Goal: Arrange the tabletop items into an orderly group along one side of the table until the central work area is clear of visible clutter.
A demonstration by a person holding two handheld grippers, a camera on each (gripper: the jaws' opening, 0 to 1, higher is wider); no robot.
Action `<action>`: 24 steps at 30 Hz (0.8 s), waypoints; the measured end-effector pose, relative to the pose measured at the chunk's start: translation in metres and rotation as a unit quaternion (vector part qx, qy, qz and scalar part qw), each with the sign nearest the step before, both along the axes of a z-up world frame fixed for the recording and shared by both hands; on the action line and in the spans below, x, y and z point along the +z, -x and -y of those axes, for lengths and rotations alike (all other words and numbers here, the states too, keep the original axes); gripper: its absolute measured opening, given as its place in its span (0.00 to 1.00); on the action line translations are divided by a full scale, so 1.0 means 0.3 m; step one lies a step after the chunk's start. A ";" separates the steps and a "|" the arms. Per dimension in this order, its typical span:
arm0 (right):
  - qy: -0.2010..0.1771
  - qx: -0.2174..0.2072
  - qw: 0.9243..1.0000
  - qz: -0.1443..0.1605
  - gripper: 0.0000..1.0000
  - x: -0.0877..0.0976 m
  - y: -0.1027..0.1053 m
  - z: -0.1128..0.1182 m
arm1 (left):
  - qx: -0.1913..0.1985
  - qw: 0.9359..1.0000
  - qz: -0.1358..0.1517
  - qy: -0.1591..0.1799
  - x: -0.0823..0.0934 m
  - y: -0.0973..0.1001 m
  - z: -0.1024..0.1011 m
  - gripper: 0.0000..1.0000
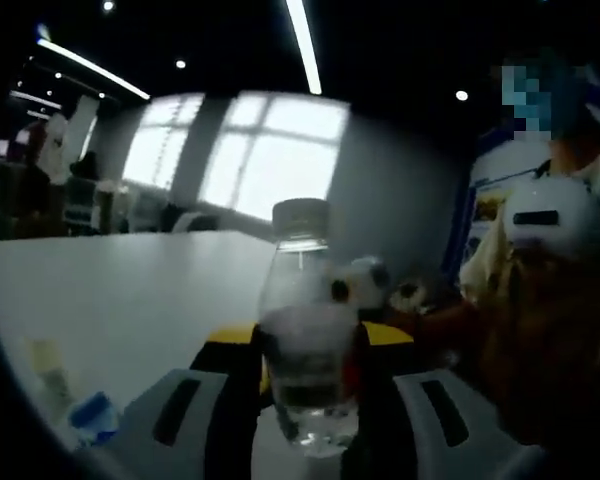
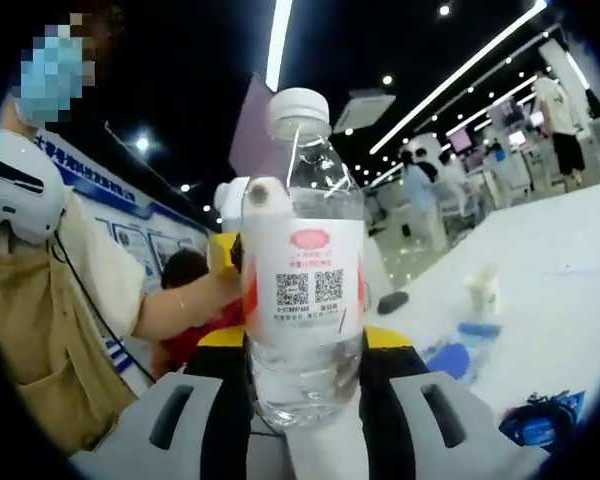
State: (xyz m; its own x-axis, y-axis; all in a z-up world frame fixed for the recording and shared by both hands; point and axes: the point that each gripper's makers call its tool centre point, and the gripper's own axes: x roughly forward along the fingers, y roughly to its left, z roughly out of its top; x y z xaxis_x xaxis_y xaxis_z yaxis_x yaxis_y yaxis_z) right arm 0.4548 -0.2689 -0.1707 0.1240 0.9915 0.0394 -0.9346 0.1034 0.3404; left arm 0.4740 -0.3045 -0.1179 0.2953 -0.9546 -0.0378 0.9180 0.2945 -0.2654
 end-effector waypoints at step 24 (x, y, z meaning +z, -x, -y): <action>0.023 -0.148 0.988 0.040 0.39 -0.002 -0.159 0.038 | 0.220 0.975 0.005 -0.030 0.004 -0.133 0.011 0.54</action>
State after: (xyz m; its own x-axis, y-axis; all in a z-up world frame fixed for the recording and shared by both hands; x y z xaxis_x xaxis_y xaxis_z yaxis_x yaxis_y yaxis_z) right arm 0.5024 -0.2804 -0.1713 0.4078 0.9129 0.0165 -0.8846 0.3906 0.2549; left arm 0.5139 -0.3078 -0.1166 0.6763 -0.7317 -0.0847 0.7017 0.6749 -0.2283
